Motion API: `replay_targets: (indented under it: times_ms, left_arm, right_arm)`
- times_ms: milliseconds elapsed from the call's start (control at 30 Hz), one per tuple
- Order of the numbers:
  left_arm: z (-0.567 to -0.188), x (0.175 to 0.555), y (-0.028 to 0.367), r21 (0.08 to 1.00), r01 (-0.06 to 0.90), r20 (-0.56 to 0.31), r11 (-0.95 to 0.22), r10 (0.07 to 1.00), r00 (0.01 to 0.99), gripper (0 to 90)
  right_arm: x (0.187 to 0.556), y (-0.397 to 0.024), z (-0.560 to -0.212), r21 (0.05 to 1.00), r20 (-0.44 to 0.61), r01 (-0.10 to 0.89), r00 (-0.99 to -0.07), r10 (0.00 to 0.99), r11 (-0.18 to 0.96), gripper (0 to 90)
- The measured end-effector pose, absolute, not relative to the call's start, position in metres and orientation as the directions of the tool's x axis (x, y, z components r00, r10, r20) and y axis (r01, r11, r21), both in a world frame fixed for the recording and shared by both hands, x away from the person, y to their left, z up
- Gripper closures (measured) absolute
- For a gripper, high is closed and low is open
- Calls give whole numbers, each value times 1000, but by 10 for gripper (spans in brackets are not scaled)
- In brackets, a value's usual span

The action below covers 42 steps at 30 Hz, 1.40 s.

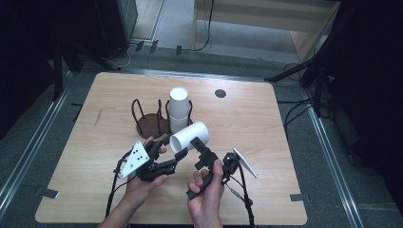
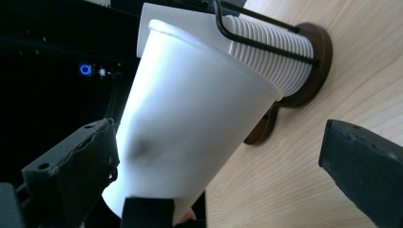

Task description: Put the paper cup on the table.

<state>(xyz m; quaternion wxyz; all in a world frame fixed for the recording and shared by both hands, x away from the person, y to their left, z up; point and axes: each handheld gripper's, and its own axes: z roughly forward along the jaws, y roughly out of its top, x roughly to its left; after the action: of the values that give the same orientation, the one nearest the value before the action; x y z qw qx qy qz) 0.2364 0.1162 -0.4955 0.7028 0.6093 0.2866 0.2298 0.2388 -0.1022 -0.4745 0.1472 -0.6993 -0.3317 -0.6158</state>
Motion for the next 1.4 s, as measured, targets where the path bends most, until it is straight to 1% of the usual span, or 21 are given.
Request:
replay_targets:
  times_ms: [133,267,333,600,767,900,967,1033,1167,1233,1400]
  left_arm:
    - [-498,236,114,988,32,-124,148,670,732,365]
    - [-500,236,112,990,32,-115,135,672,732,365]
    - [-500,236,110,991,31,-111,131,670,734,366]
    - [-502,233,105,994,20,-88,109,668,739,365]
    - [-504,233,103,996,17,-70,85,673,737,366]
    - [-504,233,106,996,18,-73,88,677,732,365]
    - [-505,234,107,996,21,-73,84,677,732,365]
    - [-506,233,106,996,22,-72,82,675,734,366]
    - [-507,233,105,997,19,-66,77,677,733,365]
    - [-508,234,105,997,21,-63,71,678,733,365]
    - [-510,236,105,997,56,-74,48,679,731,353]
  right_arm:
    - [245,-101,-478,123,976,644,61,210,-755,0]
    - [249,-102,-477,67,986,638,77,151,-767,0]
    - [250,-102,-477,59,987,635,80,142,-770,0]
    - [259,-101,-482,-44,988,649,139,62,-760,0]
    - [263,-103,-485,-85,988,644,152,18,-760,0]
    - [267,-104,-490,-107,986,644,167,3,-758,40]
    - [268,-104,-491,-118,984,647,178,-1,-754,70]
    - [270,-104,-494,-131,983,640,183,-16,-757,119]
    - [272,-105,-498,-156,979,637,199,-35,-755,170]
    - [272,-106,-501,-164,979,631,197,-48,-758,180]
    - [272,-106,-504,-144,983,623,179,-39,-769,234]
